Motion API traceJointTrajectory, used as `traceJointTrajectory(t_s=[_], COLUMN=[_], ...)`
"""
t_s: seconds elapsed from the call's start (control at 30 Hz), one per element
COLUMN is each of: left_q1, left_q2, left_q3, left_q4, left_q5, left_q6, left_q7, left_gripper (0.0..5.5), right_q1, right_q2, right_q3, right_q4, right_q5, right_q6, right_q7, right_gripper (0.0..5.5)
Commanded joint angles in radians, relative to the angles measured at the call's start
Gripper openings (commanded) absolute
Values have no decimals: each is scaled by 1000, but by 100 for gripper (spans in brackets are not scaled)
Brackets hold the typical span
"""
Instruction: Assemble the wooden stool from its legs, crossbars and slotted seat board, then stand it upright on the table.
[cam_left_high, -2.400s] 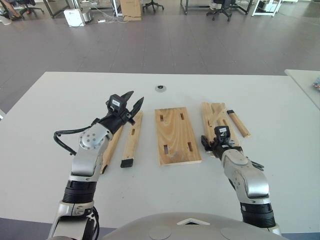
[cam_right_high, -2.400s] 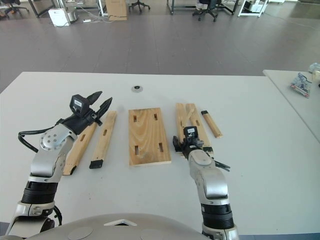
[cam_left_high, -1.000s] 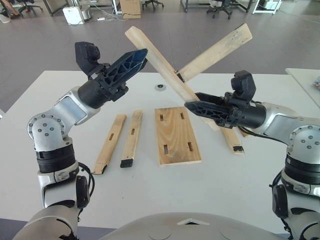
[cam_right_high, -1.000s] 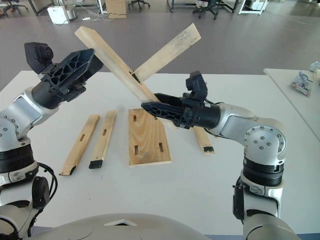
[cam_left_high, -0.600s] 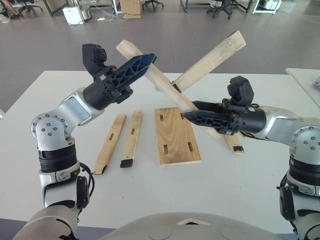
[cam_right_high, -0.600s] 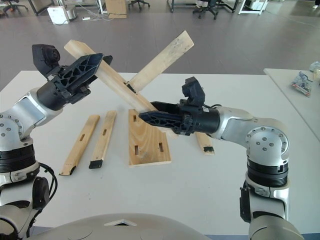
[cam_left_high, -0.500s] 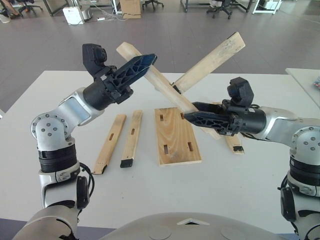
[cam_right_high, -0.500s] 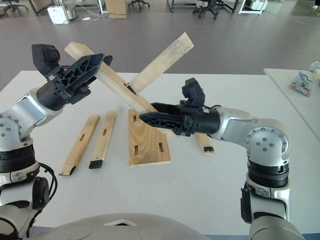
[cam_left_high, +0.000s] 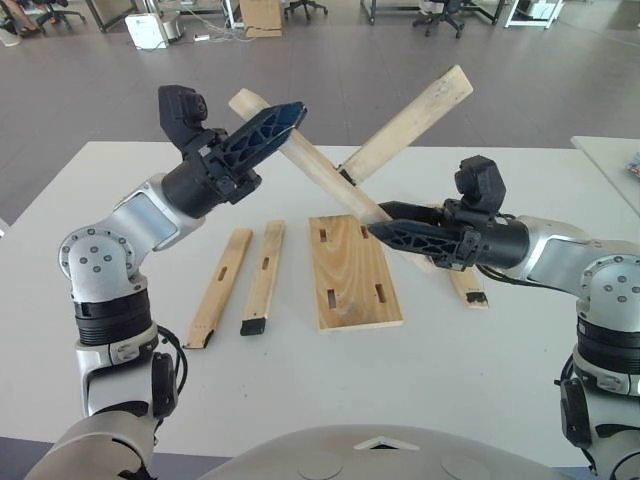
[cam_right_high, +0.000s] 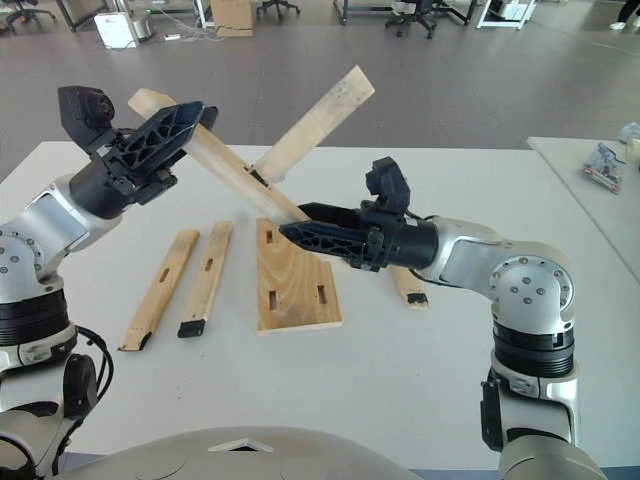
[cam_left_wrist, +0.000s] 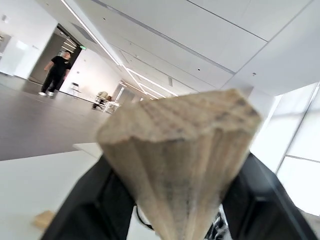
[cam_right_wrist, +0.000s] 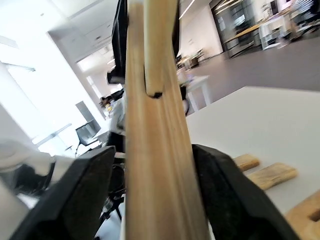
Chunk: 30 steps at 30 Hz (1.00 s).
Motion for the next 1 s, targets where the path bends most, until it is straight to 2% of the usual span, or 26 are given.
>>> traceJointTrajectory(t_s=[0.03,0.1,0.2,0.43,0.63,0.83,1.0], left_q1=[0,41,104,188,316,363,394], left_q2=[155,226,256,187,192,215,190], left_q3=[57,46,7,-58,-71,-82,-115], left_q4=[60,49,-9,-114,-225,-267,-275], left_q5=[169,251,354,557,616,639,679], left_q6=[-58,-63,-102,-297,-361,-361,-390], left_q7=[-148,-251,-353,-449,-500,-526,-524], left_gripper=[207,207,207,207,207,207,207], right_q1=[51,129,247,409,442,450,469], right_q2=[-26,-61,-96,-80,-25,4,5], right_q3=[-30,-36,2,234,261,258,258], right_q4=[23,55,118,167,165,151,146], right_q5=[-69,-153,-329,-740,-824,-845,-867], right_q6=[-37,-69,-146,-372,-421,-416,-428], right_q7=[-18,11,46,65,59,60,65], right_gripper=[307,307,307,307,307,307,307])
